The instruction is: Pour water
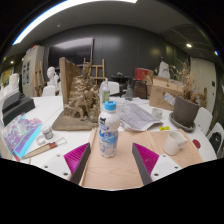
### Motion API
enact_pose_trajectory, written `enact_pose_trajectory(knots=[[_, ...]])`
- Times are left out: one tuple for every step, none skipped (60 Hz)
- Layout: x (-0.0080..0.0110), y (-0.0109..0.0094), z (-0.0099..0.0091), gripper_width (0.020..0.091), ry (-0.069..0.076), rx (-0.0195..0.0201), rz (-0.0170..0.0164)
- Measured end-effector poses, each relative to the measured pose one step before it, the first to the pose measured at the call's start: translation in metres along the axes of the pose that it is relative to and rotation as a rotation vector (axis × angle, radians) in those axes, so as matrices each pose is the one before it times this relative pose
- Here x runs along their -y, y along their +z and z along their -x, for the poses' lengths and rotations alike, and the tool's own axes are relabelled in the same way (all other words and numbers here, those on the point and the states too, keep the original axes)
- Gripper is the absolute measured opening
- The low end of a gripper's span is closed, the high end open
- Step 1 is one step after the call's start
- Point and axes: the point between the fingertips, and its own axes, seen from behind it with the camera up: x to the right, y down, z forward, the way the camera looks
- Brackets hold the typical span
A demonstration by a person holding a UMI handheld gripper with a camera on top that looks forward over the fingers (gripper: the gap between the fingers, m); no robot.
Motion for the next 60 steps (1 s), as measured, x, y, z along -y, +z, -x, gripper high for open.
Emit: enact_pose_trajectory(knots=[[0.00078, 0.00900, 0.00204, 0.0851, 0.0035, 0.00367, -0.00281], [0.00109, 0.00867, 0.00118, 0.0852, 0.0033, 0.00310, -0.00416], [0.00094, 0.00833, 0.00072, 0.0853, 0.0030, 0.00088, -0.00499], [0.00060, 0.00819, 0.00042, 0.0853, 0.0016, 0.00040, -0.00356], [0.00017, 0.00784, 0.00042, 0.0854, -0.0007, 0.00018, -0.00238], [0.00014, 0.00756, 0.00036, 0.0854, -0.0025, -0.00071, -0.00089], [0.00027, 0.00731, -0.00040, 0.0852, -0.0040, -0.00229, -0.00123], [0.00067, 0.00707, -0.00066, 0.0848, -0.0038, -0.00463, -0.00312], [0.00051, 0.00650, -0.00107, 0.0843, -0.0031, -0.00613, -0.00421], [0.00015, 0.00625, -0.00092, 0.0831, -0.0018, -0.00478, -0.00308], [0.00032, 0.01036, 0.00077, 0.0817, 0.0013, 0.00043, -0.00283], [-0.00066, 0.00338, 0.00033, 0.0799, 0.0017, -0.00087, -0.00029], [-0.00123, 0.00219, -0.00040, 0.0776, 0.0037, -0.00110, -0.00109], [-0.00076, 0.00407, 0.00037, 0.0752, 0.0045, 0.00100, 0.00011], [-0.00092, 0.00375, 0.00083, 0.0724, 0.0041, 0.00289, 0.00114], [-0.00110, 0.00344, 0.00092, 0.0699, 0.0026, 0.00413, 0.00168], [-0.00072, 0.00302, 0.00132, 0.0669, 0.0016, 0.00583, 0.00126], [-0.00060, 0.00271, 0.00100, 0.0633, 0.0011, 0.00535, 0.00004], [-0.00039, 0.00256, 0.00092, 0.0589, 0.0003, 0.00542, -0.00086], [0.00038, 0.00208, 0.00225, 0.0553, 0.0019, 0.01007, -0.00363], [0.00004, 0.00320, 0.00186, 0.0522, 0.0013, 0.00357, -0.00404], [0.00131, 0.00058, 0.00040, 0.0521, 0.0012, 0.00351, -0.00769], [0.00128, 0.00137, -0.00092, 0.0516, 0.0011, 0.00314, -0.00470], [-0.00003, 0.00018, -0.00007, 0.0505, -0.0011, 0.00094, -0.00198], [0.00019, -0.00004, 0.00010, 0.0494, -0.0014, 0.00124, -0.00190], [0.00053, 0.00002, -0.00006, 0.0486, -0.0021, 0.00088, -0.00346], [-0.00020, 0.00018, -0.00017, 0.0473, -0.0011, 0.00003, -0.00227], [-0.00043, 0.00006, -0.00024, 0.0461, 0.0016, -0.00038, -0.00112], [0.00062, -0.00150, 0.00046, 0.0444, 0.0040, -0.00052, -0.00468], [0.00000, 0.00042, -0.00023, 0.0425, 0.0052, 0.00145, -0.00189], [-0.00040, 0.00000, -0.00029, 0.0408, 0.0047, 0.00136, 0.00035], [-0.00009, -0.00007, -0.00027, 0.0402, 0.0041, 0.00232, 0.00024], [0.00011, -0.00012, -0.00065, 0.0383, 0.0029, 0.00198, 0.00031], [0.00014, -0.00033, -0.00101, 0.0381, 0.0038, 0.00049, 0.00129], [0.00029, -0.00023, -0.00043, 0.0364, 0.0048, 0.00147, 0.00133], [0.00060, -0.00035, -0.00036, 0.0364, 0.0053, 0.00248, 0.00095], [0.00110, -0.00045, -0.00014, 0.0364, 0.0064, 0.00343, 0.00005], [0.00137, -0.00068, -0.00014, 0.0364, 0.0055, 0.00320, -0.00042], [0.00200, -0.00091, -0.00045, 0.0364, 0.0055, 0.00238, -0.00133], [0.00241, -0.00242, -0.00099, 0.0364, 0.0091, 0.00337, -0.00617], [0.00342, -0.00150, -0.00057, 0.0364, 0.0072, 0.00142, -0.00497], [0.00398, -0.00157, -0.00047, 0.0365, 0.0078, 0.00225, -0.00554], [0.00473, -0.00187, -0.00051, 0.0365, 0.0089, 0.00284, -0.00631], [0.00520, -0.00204, -0.00055, 0.0365, 0.0103, 0.00418, -0.00725], [0.00578, -0.00255, -0.00035, 0.0364, 0.0136, 0.00633, -0.00759], [0.00632, -0.00254, -0.00028, 0.0364, 0.0187, 0.00760, -0.00828], [0.00685, -0.00247, -0.00023, 0.0364, 0.0239, 0.00837, -0.00879], [0.00728, -0.00154, 0.00048, 0.0363, 0.0300, 0.00968, -0.00749], [0.00735, -0.00336, -0.00074, 0.0363, 0.0377, 0.01539, -0.00724], [0.00583, -0.00220, 0.00081, 0.0362, 0.0359, 0.00924, -0.00782], [0.00706, -0.00257, 0.00004, 0.0361, 0.0432, 0.01332, -0.00619], [0.00733, -0.00277, -0.00015, 0.0361, 0.0461, 0.01376, -0.00619], [0.00704, -0.00254, -0.00025, 0.0361, 0.0471, 0.01362, -0.00501], [0.00699, -0.00275, 0.00037, 0.0360, 0.0484, 0.01492, -0.00452], [0.00705, -0.00231, 0.00049, 0.0360, 0.0502, 0.01551, -0.00498], [0.00707, -0.00221, 0.00073, 0.0361, 0.0523, 0.01617, -0.00560], [0.00722, -0.00196, 0.00072, 0.0361, 0.0549, 0.01561, -0.00523], [0.00659, -0.00319, 0.00283, 0.0360, 0.0538, 0.01224, -0.00436], [0.00721, -0.00176, -0.00058, 0.0360, 0.0579, 0.01781, -0.00253], [0.00435, 0.00060, 0.00114, 0.0360, 0.0527, 0.01342, -0.00439]])
